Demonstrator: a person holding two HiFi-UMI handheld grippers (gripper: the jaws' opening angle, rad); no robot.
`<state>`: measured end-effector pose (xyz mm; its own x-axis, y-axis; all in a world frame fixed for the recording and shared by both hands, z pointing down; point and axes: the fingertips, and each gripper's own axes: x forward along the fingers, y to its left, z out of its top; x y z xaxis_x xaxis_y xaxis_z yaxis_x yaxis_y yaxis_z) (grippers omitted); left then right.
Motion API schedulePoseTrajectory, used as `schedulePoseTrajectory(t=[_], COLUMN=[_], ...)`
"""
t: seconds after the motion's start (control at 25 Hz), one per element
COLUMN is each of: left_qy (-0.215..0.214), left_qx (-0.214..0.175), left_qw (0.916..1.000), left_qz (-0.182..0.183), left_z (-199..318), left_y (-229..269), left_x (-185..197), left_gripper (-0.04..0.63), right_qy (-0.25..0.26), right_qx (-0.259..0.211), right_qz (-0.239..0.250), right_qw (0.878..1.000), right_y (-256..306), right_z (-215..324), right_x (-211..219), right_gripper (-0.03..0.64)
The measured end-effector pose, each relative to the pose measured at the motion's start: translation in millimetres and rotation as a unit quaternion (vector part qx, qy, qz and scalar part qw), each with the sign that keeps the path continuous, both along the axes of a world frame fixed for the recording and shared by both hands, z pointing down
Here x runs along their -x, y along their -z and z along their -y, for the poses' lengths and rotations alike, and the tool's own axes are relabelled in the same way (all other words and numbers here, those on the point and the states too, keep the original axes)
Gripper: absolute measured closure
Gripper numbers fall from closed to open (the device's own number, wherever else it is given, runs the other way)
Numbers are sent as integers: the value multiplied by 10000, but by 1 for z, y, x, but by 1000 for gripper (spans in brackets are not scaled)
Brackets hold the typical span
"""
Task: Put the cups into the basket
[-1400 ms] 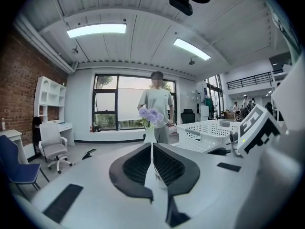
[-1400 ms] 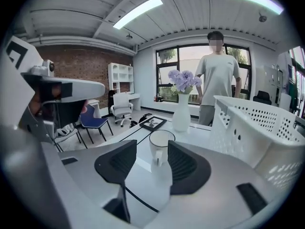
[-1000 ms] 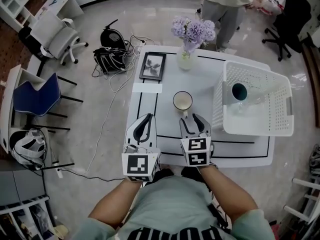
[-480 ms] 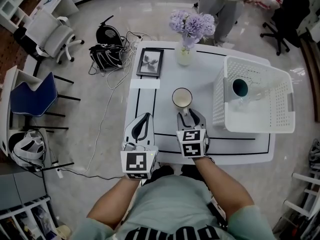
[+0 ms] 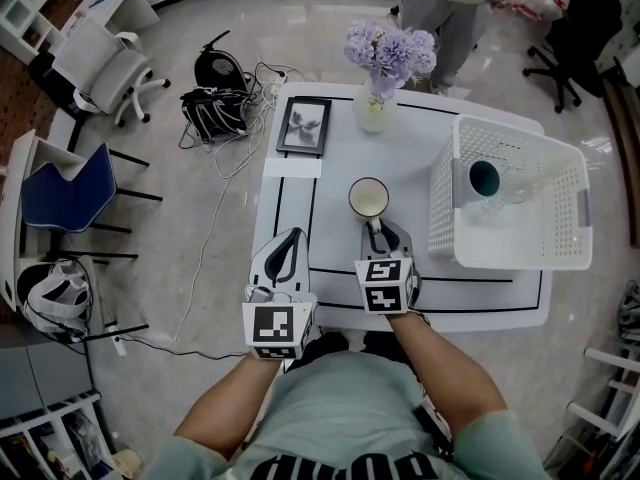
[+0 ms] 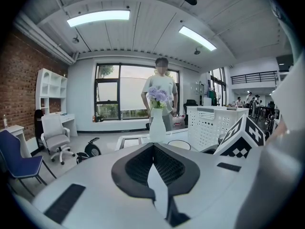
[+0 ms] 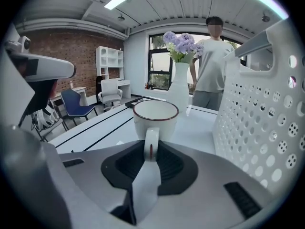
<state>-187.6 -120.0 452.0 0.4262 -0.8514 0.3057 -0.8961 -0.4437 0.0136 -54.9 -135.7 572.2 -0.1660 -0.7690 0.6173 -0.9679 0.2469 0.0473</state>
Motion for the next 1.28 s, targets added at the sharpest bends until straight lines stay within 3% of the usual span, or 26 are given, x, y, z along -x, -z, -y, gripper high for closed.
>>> schedulePoseTrajectory(t=[0.88, 1.28], left_qy=[-160, -212], left_qx=[25, 16], left_qw=[9999, 9997], left_qz=[-19, -77], left_z=[4, 0], left_y=[-2, 0], left_x=[-18, -23], left_gripper=[592, 592], right_qy=[119, 136], right_qx=[-428, -673], right_qz=[333, 713], right_qw=[9985, 9951], right_y=[27, 61], right_z=[-11, -35], right_x=[-2, -2], right_gripper=[549, 550])
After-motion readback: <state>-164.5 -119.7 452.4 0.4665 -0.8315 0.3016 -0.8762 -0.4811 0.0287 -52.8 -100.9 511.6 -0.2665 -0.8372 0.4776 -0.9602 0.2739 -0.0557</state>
